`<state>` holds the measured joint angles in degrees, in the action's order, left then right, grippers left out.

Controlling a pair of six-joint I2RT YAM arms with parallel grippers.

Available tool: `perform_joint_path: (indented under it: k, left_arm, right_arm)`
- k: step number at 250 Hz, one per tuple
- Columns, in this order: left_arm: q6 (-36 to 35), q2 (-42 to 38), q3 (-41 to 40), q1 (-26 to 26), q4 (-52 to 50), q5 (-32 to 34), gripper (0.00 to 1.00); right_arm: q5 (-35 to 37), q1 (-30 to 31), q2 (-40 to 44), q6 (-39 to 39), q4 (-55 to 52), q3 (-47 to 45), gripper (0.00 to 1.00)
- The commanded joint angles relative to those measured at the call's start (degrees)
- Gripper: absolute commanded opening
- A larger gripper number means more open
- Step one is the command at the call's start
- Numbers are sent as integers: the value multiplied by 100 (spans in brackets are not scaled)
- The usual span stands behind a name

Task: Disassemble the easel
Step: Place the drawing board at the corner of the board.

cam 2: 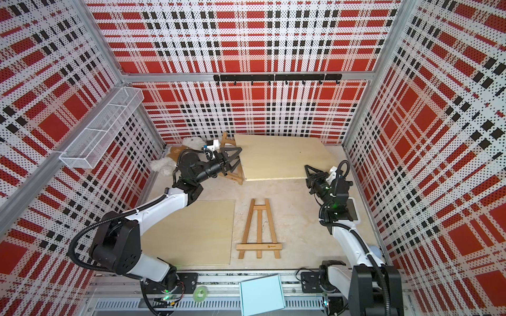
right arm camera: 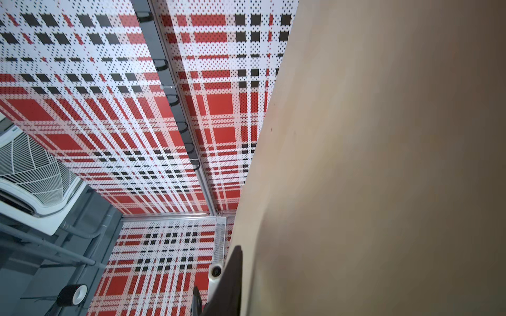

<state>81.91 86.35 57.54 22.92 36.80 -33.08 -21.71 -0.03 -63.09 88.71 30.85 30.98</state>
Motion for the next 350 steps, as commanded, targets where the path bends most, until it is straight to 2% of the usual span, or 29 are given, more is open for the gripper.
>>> perform_joint_path:
  k: [1,38,113,119,159,214,311,350]
  left_arm:
    - [-266,-428,135,-106,566,-178,58]
    - [-321,-504,136,-230,573,-340,59]
    - [-402,-750,0,-516,532,-621,59]
    - [-402,-767,-16,-691,522,-636,59]
    - [-414,-847,-145,-883,530,-737,59]
    - [-335,-831,-207,-1065,704,-909,57]
    - [-384,-690,-234,-1179,761,-1060,57]
    - [-421,-595,-202,-1200,745,-1086,57]
  right_arm:
    - [231,-4,-201,-519,1396,383,0]
    - [207,-14,-596,-453,1943,581,0]
    - [300,-153,-509,-1140,1292,861,0]
    - [299,-174,-518,-1225,1241,879,0]
    - [271,-269,-757,-1723,1015,1044,0]
    - [116,-309,-1559,-2079,1195,1455,0]
    - [-144,-478,-3465,-1909,3060,1586,0]
    - [103,-515,-3873,-2087,3203,1442,0]
